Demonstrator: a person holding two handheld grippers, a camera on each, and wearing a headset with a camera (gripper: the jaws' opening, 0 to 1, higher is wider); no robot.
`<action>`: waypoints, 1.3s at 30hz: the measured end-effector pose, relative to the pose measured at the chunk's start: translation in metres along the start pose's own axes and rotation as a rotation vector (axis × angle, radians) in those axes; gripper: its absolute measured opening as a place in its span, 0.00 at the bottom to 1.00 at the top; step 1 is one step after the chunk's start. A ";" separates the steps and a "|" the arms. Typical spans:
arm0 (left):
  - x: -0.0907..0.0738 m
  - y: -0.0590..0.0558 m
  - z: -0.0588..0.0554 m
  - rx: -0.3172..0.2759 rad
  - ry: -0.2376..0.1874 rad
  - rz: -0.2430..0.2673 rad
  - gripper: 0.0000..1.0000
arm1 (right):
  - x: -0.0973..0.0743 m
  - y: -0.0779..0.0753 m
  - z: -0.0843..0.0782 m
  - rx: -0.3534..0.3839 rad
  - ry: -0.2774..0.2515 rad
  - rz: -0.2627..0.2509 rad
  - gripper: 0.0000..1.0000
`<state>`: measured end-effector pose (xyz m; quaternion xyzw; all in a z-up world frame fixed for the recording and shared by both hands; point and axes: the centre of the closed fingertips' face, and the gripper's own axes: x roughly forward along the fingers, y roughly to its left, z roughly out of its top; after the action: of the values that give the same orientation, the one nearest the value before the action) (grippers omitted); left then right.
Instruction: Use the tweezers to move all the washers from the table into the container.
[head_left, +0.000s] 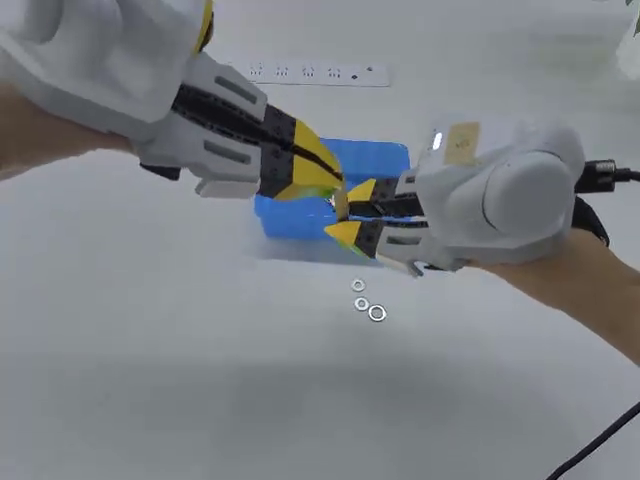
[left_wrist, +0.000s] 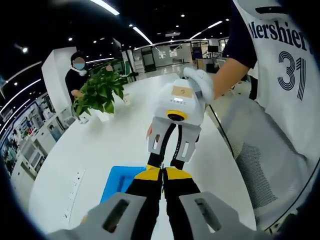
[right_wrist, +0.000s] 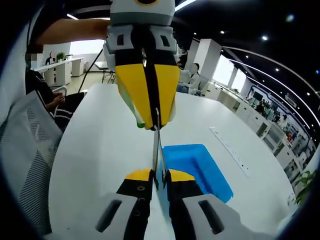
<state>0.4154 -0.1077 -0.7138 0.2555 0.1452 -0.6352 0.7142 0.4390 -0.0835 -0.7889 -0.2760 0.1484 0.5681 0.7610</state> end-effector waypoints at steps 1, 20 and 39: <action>0.002 -0.003 0.000 0.002 0.000 -0.002 0.05 | -0.002 0.002 -0.002 0.005 0.004 0.001 0.12; 0.048 -0.047 -0.019 -0.121 -0.036 -0.067 0.05 | -0.014 0.046 -0.055 0.105 0.072 0.029 0.12; 0.059 -0.037 -0.032 -0.150 -0.020 -0.065 0.05 | -0.006 0.040 -0.065 0.147 0.076 0.031 0.12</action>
<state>0.3915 -0.1418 -0.7780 0.1900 0.1935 -0.6480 0.7117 0.4052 -0.1188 -0.8480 -0.2384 0.2227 0.5566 0.7640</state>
